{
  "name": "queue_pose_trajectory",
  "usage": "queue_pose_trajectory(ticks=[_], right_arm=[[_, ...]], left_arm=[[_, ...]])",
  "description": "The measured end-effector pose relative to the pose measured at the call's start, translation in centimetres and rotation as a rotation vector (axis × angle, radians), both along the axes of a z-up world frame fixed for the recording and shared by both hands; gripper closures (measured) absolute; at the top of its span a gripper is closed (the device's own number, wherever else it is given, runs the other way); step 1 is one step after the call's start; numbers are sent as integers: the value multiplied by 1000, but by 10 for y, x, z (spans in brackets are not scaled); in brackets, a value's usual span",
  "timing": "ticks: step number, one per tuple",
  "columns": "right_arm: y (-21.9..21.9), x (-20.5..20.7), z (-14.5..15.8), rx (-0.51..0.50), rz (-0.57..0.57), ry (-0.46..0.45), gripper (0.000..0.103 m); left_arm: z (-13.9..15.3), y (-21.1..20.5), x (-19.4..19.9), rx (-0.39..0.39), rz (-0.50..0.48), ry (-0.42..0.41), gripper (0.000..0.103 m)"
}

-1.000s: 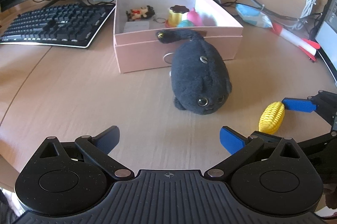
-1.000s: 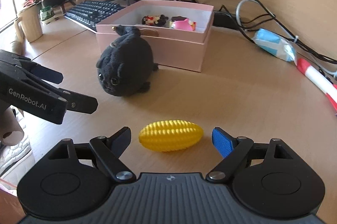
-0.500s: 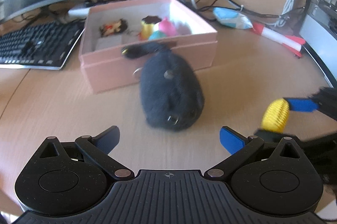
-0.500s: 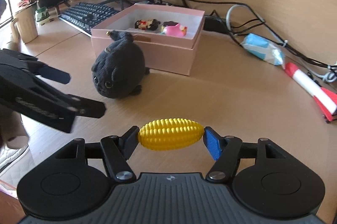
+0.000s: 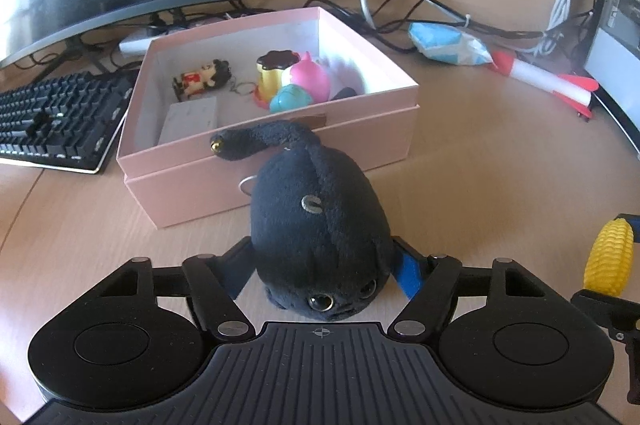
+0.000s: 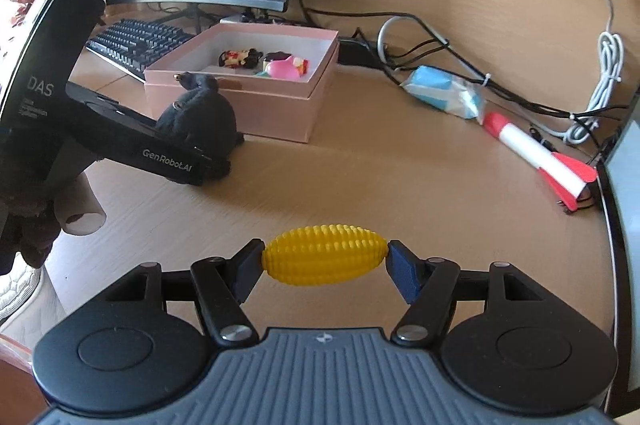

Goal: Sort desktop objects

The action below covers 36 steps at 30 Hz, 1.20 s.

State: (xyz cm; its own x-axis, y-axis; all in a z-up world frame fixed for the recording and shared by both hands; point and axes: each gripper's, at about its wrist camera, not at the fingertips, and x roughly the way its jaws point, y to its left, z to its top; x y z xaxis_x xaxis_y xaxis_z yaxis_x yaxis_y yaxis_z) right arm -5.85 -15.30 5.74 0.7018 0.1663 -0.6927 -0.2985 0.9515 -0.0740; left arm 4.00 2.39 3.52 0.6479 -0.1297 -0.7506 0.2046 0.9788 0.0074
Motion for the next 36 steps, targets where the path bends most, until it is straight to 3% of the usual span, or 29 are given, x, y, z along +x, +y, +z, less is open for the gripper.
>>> queue_pose_trajectory(ticks=[12,16,20,26,33,36], right_arm=[[11,3,6,-13,87,-3,36],[10,11,31,3,111,-57,36],[7,16,80,28,123,-213,36],[17,26,136,58,128,-423,36],[39,33,151,29,156,-517,36],[41,35,147,12,140,-515,36]], left_arm=[[16,16,-51,-38,-55,7,32],[42,27,-69,-31,-76,-46,32],[80,40,-75,-28,-60,-150,32],[117,45,-42,9,-74,-284,32],[142,50,29,-12,-75,-354,31],[139,52,58,-12,-82,-340,28]])
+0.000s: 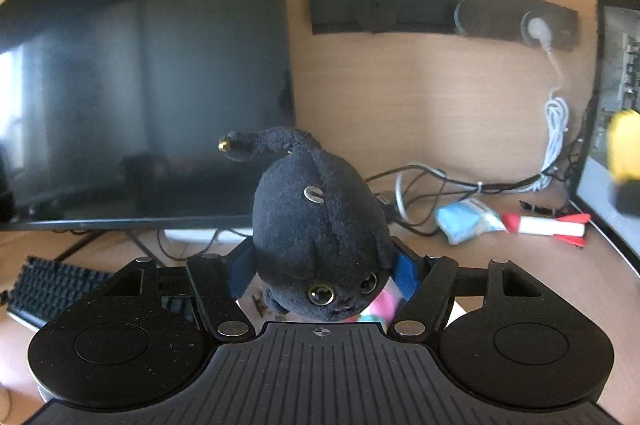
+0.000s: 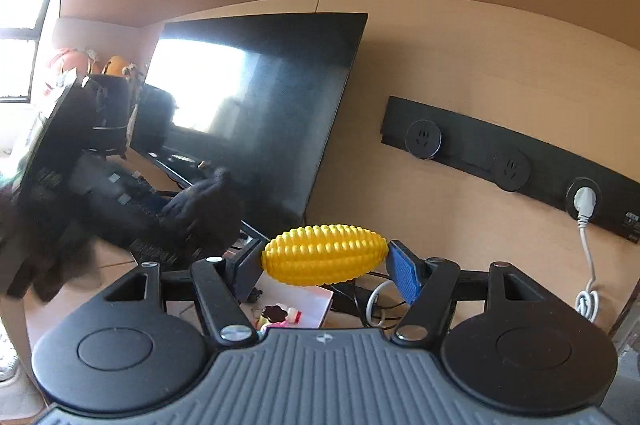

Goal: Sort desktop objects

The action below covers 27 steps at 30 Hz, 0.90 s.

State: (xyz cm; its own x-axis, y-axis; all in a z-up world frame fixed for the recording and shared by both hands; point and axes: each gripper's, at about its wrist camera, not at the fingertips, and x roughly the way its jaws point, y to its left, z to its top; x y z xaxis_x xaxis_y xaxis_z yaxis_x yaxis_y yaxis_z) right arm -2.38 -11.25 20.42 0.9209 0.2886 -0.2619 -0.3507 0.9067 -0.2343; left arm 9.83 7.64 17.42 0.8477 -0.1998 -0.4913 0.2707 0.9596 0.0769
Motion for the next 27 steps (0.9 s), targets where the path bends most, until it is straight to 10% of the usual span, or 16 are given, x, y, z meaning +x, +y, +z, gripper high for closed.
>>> queue_pose_trajectory(ticks=[8,27], right_arm=[[-8,19,-12,10,-81,80,36],[31,91,-34,-20,5,103,36]], left_arm=[[-46,4,25,-2,-4,122,8],[-97,59,-85,-131,222,302,3]])
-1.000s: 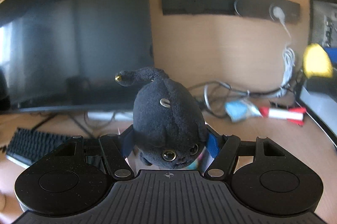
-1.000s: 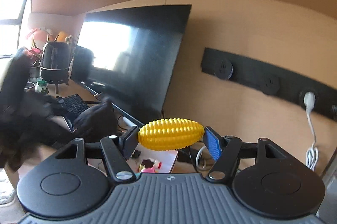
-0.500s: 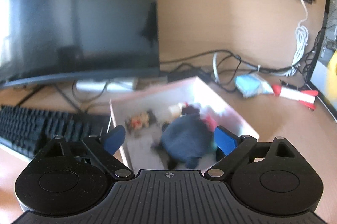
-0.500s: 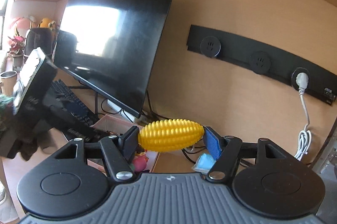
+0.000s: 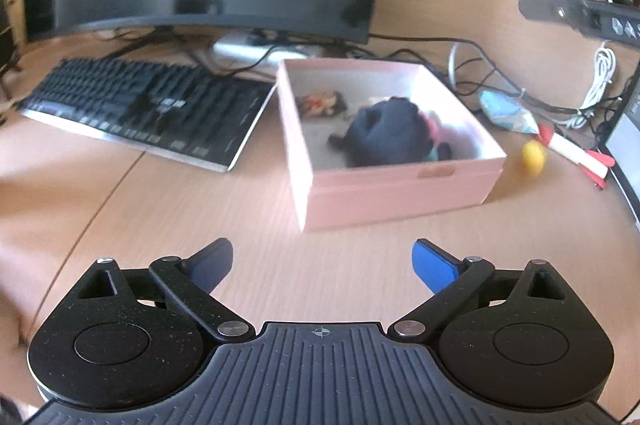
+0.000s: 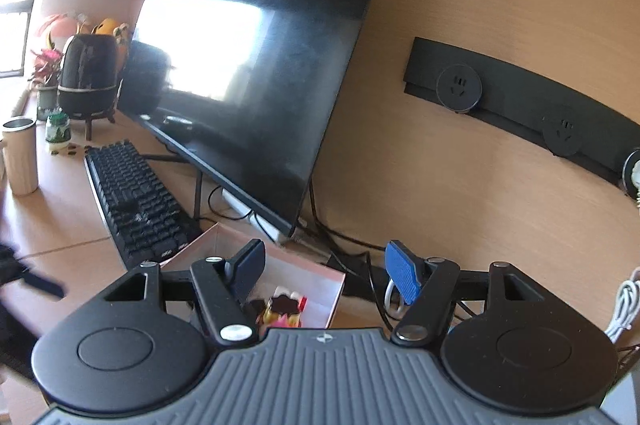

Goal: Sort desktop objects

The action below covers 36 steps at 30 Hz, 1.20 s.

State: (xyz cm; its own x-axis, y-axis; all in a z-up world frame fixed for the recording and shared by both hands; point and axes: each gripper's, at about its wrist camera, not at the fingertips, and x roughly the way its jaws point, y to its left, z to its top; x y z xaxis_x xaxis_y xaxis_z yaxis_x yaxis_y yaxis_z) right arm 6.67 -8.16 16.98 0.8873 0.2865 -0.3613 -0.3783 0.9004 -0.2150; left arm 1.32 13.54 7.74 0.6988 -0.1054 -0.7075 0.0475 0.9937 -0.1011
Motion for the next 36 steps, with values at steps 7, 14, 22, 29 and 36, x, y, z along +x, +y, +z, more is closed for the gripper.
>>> queue_pose_trajectory(ticks=[7,14,22,29,36], right_arm=[[9,32,-11,53,62,120,36],[-2,29,-43,93,-40,181,36],[-118,46,-99,24,-555,206,48],[-202,41,-148,76,-805,348,47],[-213,34,-160,150,-766,393,67]], left_arm=[[-12,7,-16,-22,62,42,3],[-13,-14,-9,-22,24,50,3],[-7,-42,-3,-21,-30,48,3],[-13,-55,-3,-19,-26,100,2],[-12,-68,-9,-10,-33,95,2]])
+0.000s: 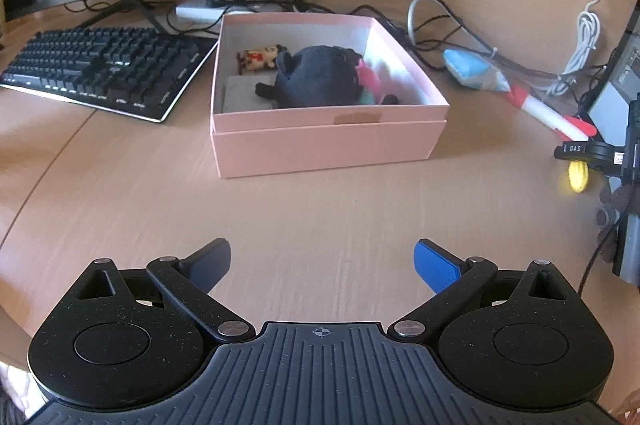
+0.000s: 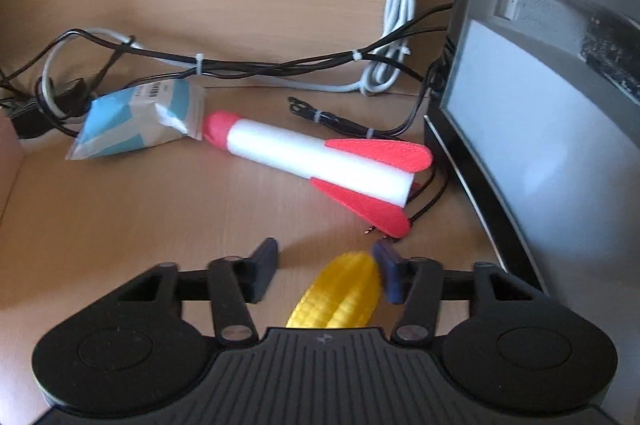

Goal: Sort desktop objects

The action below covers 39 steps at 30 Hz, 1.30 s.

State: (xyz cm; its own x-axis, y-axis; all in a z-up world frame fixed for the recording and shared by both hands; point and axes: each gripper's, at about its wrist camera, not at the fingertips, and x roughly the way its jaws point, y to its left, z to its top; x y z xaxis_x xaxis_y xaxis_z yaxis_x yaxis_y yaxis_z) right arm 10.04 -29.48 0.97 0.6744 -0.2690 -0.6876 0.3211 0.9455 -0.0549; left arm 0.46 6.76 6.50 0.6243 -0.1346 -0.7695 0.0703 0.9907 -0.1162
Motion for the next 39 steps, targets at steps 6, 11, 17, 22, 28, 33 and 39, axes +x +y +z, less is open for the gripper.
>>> queue_pose_trajectory(ticks=[6,11,17,22,28,33,39], right_arm=[[6,-5,5,23,49,5,79],[10,-23,11,111,188,-12,79],[35,-49,28,84,304,-77,77],[46,-75,43,13,300,-143,51],[45,-99,40,-74,200,-162,33],[29,-97,30,-43,128,-116,33],[33,-87,19,-6,215,-97,33]], left_arm=[[-1,-7,-5,-4,-14,6,2],[-4,-14,-6,-10,-42,14,2],[-6,-24,2,-14,-81,17,2],[-15,-35,12,1,-94,22,2],[-19,-43,21,-2,-92,34,1],[-19,-49,21,-3,-127,33,1],[-21,-42,19,1,-99,48,1]])
